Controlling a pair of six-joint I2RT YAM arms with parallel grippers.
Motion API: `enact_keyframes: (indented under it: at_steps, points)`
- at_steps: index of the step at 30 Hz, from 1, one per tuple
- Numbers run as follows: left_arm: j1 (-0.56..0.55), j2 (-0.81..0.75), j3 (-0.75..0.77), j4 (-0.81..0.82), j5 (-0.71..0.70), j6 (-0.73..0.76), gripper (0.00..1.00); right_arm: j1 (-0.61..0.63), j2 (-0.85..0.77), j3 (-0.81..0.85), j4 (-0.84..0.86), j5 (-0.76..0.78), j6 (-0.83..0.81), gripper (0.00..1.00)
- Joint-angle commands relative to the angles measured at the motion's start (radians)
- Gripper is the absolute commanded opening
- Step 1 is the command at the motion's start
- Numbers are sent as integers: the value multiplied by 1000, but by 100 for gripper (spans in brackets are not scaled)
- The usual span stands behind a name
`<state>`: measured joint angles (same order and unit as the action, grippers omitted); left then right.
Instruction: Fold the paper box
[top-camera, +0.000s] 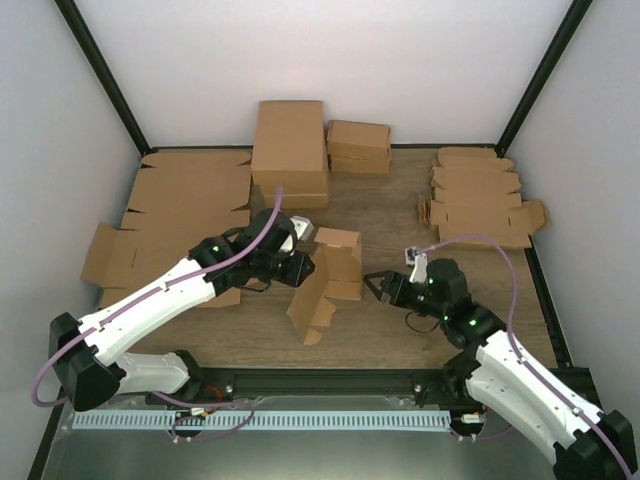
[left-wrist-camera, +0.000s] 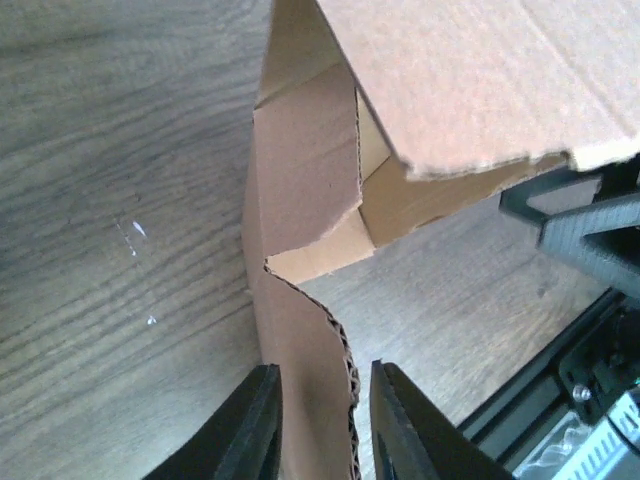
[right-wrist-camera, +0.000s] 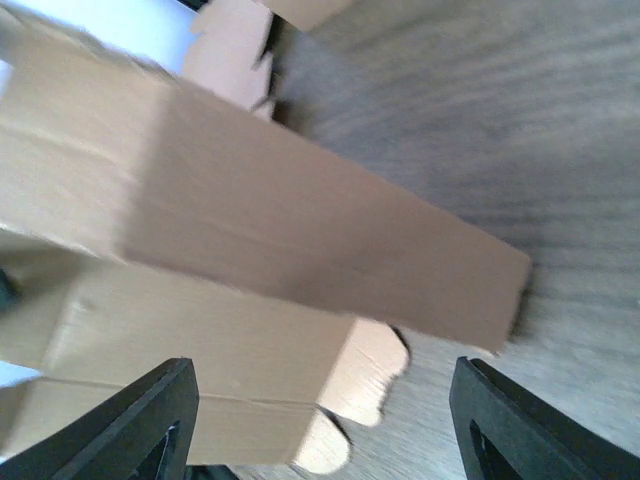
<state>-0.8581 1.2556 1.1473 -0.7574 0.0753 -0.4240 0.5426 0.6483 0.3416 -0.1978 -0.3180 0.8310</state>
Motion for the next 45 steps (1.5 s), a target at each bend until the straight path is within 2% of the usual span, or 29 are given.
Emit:
enact_keyframes:
  at_steps: [1, 3, 6, 11, 16, 22, 26, 29, 34, 36, 38, 45]
  points:
    - [-3, -13, -15, 19, 62, 0, 35, -49, 23, 131, -52, -105, -63, 72]
    - [-4, -15, -14, 23, 64, -7, 46, -64, 56, 161, -61, -101, -76, 72]
    - [-4, -32, -10, 45, 62, -27, 53, -85, 79, 194, -53, -97, -88, 72]
    - [16, -139, -31, 158, 97, -83, 60, -98, 110, 247, -39, -97, -104, 72]
    - [132, -176, -51, 196, 211, -96, 61, -97, 154, 290, -41, -88, -119, 71]
    - [246, -140, -146, 336, 394, -113, 59, -99, 163, 297, -57, -51, -134, 64]
    - [263, -77, -173, 421, 474, -111, 47, -99, 162, 295, -50, -45, -136, 57]
    - [266, -42, -177, 481, 511, -118, 43, -99, 175, 297, -42, -56, -138, 53]
    - [267, 39, -173, 525, 548, -123, 42, -99, 201, 292, -32, -70, -146, 50]
    - [268, 62, -178, 539, 553, -125, 34, -99, 211, 289, -31, -72, -151, 49]
    - [268, 88, -181, 548, 556, -128, 31, -99, 216, 285, -30, -72, -154, 48]
    - [268, 137, -192, 590, 576, -144, 28, -99, 227, 271, -15, -92, -160, 44]
